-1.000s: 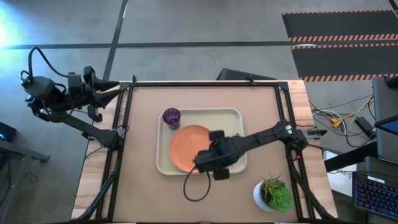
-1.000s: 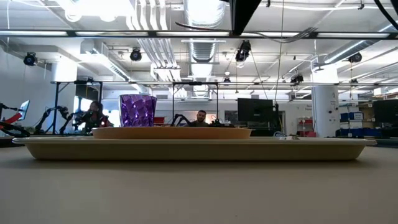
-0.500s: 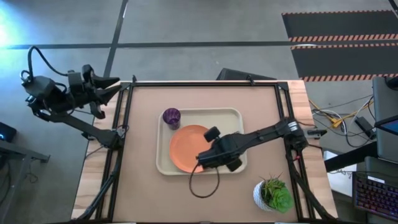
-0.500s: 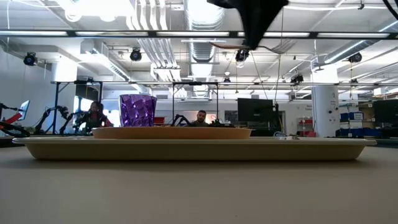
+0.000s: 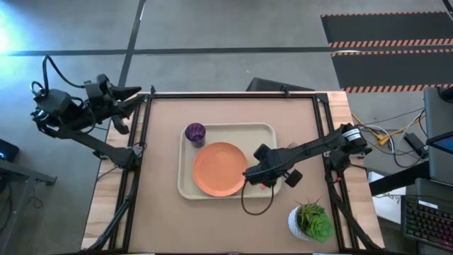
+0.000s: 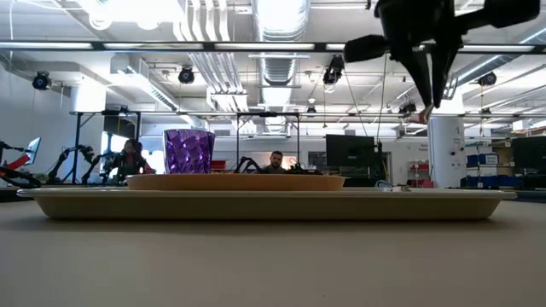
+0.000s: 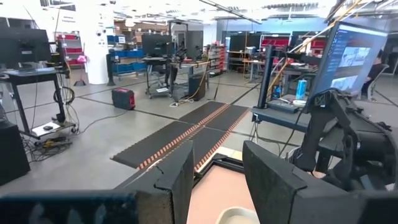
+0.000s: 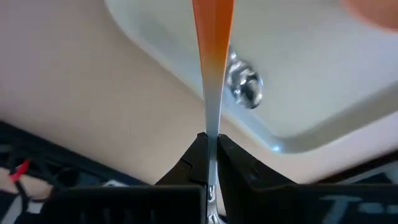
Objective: Pick and place plate/cup/fork/spoon on tray
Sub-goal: Put the orange fork on the beige tray, then adjust the orange plate
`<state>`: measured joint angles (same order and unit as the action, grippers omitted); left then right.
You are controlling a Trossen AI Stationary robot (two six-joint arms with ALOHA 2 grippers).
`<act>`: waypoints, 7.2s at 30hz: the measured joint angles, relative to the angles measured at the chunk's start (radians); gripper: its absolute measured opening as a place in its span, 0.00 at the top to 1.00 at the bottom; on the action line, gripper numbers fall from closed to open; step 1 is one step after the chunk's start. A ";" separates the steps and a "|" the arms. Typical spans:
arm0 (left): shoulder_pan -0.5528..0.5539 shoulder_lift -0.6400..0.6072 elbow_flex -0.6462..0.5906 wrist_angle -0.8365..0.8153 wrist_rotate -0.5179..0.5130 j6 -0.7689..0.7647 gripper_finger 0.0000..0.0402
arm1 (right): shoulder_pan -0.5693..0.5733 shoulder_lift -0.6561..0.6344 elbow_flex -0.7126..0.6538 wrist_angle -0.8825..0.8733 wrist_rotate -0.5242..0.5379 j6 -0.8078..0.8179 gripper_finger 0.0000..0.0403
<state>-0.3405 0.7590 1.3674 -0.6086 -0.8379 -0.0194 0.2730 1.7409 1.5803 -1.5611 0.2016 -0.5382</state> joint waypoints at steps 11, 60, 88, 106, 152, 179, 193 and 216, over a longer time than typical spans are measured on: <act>0.000 0.056 0.000 0.023 -0.031 0.018 0.70 | -0.082 0.001 -0.046 0.247 0.013 -0.192 0.98; 0.000 0.173 -0.049 0.172 -0.035 0.032 0.70 | -0.144 -0.004 -0.360 0.797 -0.069 -0.640 0.98; 0.000 0.154 -0.050 0.175 -0.035 0.025 0.70 | -0.177 -0.025 -0.422 0.893 -0.096 -0.558 0.93; 0.000 0.156 -0.050 0.183 -0.036 0.006 0.70 | -0.161 -0.095 -0.422 0.853 0.252 -0.505 0.93; -0.001 -0.250 -0.070 -0.276 0.158 -0.071 0.70 | -0.293 -0.252 -0.124 0.420 -0.198 1.562 0.93; 0.000 -0.171 -0.072 -0.238 0.094 -0.062 0.70 | -0.167 -0.252 -0.229 0.271 -0.180 2.107 0.63; 0.000 -0.306 -0.071 -0.275 0.092 0.007 0.70 | -0.078 -0.007 -0.276 0.734 -0.059 2.372 0.81; -0.001 -0.337 -0.071 -0.275 0.095 0.035 0.70 | -0.086 0.081 -0.200 0.748 -0.067 2.371 0.98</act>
<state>-0.3412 0.4221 1.2961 -0.8834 -0.7433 0.0154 0.1873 1.8222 1.3800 -0.8130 0.1351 1.8325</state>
